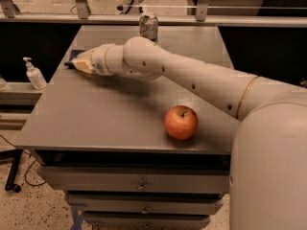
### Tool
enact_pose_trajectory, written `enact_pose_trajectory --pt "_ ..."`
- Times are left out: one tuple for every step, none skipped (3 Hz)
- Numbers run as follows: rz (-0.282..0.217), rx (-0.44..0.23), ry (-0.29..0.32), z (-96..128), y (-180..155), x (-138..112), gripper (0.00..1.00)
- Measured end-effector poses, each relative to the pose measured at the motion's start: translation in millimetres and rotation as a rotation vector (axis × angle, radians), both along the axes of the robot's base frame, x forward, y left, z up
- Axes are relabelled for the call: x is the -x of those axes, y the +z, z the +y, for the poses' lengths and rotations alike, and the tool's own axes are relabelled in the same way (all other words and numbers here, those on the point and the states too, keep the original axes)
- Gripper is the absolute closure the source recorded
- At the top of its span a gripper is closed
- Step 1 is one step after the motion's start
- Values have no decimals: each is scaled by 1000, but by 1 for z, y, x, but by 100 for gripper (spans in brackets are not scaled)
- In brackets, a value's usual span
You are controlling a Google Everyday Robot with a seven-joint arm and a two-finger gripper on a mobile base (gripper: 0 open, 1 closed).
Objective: Move rxbar blueberry near 7up can
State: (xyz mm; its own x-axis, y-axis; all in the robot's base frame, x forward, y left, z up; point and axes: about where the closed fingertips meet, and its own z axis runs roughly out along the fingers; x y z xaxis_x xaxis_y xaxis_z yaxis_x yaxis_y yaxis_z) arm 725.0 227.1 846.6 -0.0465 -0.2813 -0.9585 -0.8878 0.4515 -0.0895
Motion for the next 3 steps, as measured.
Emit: enact_pose_trajectory --pt "-30 9 11 -15 15 6 100" --pt "-65 50 27 -44 33 15 100" --pt "-83 138 57 -77 40 29 100"
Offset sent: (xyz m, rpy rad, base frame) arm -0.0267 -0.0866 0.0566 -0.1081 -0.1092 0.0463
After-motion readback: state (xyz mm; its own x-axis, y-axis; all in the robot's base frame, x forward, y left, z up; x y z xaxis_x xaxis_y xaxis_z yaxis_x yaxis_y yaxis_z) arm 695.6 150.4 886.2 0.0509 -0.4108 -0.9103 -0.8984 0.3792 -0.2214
